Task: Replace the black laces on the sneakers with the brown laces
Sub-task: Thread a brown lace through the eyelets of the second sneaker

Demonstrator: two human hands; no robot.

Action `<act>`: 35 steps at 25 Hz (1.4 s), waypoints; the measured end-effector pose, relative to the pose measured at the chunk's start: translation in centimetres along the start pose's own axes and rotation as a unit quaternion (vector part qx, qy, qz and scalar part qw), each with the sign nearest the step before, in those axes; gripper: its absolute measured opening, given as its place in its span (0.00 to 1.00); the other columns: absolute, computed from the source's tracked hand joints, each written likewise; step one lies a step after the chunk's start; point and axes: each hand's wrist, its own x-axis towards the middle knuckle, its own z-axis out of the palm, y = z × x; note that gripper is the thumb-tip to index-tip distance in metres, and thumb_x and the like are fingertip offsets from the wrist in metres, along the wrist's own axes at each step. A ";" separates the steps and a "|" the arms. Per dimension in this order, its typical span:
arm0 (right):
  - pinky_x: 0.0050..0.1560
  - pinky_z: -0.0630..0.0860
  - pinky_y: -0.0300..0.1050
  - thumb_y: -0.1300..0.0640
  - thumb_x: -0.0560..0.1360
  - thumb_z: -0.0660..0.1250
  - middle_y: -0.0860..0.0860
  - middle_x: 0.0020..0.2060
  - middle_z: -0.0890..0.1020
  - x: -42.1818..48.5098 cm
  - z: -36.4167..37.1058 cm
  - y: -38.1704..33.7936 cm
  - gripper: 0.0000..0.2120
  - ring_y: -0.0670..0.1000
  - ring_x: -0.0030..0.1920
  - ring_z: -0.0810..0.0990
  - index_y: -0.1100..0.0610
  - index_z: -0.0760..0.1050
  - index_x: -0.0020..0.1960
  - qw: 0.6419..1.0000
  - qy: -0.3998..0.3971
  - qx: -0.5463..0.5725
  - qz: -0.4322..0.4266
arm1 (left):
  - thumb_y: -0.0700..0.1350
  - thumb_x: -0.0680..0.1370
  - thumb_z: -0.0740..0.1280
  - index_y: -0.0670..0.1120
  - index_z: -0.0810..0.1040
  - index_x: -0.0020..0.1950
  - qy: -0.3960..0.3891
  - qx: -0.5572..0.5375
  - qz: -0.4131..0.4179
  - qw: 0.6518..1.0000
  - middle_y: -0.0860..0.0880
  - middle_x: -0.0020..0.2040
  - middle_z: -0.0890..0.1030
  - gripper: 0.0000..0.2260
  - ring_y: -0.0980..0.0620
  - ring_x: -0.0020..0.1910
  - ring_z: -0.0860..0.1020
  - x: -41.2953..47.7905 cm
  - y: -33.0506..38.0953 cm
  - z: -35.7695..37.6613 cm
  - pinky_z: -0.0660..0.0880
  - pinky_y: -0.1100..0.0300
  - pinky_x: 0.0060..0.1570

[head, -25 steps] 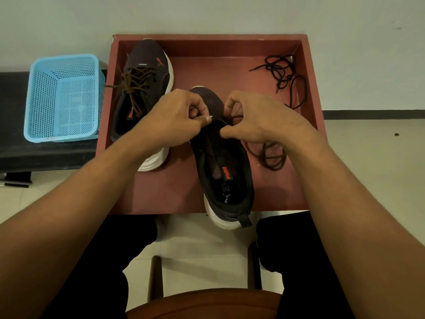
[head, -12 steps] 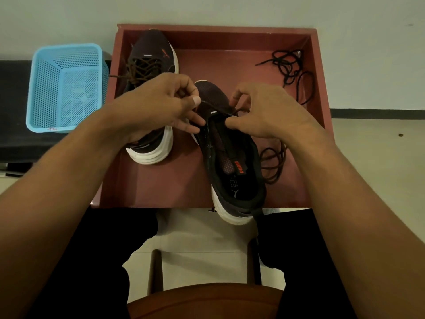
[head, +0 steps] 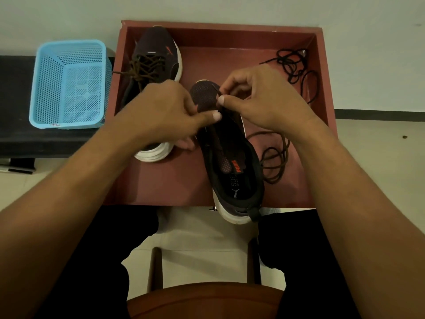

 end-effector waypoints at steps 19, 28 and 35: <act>0.46 0.83 0.43 0.58 0.85 0.63 0.45 0.38 0.86 0.1 0.3 -0.9 0.03 0.41 0.38 0.84 0.53 0.74 0.57 0.998 0.003 0.032 -0.053 | 0.53 0.73 0.76 0.45 0.81 0.46 0.133 0.092 0.022 0.987 0.48 0.41 0.81 0.12 0.47 0.40 0.81 1.9 -0.7 3.6 0.78 0.55 0.40; 0.42 0.76 0.35 0.48 0.77 0.76 0.43 0.38 0.84 0.0 0.3 -0.3 0.06 0.41 0.40 0.83 0.50 0.87 0.47 0.997 -0.015 -0.063 -0.031 | 0.49 0.75 0.77 0.49 0.87 0.45 0.172 0.046 0.059 0.982 0.57 0.34 0.78 0.04 0.54 0.39 0.82 1.5 -0.8 2.2 0.80 0.58 0.47; 0.38 0.78 0.44 0.47 0.74 0.75 0.45 0.40 0.82 -0.4 2.2 -1.9 0.04 0.49 0.44 0.83 0.47 0.87 0.45 0.987 0.040 -0.156 0.001 | 0.49 0.76 0.77 0.49 0.88 0.49 0.168 0.033 0.071 0.983 0.55 0.37 0.81 0.05 0.61 0.38 0.80 1.9 -1.3 1.9 0.73 0.70 0.40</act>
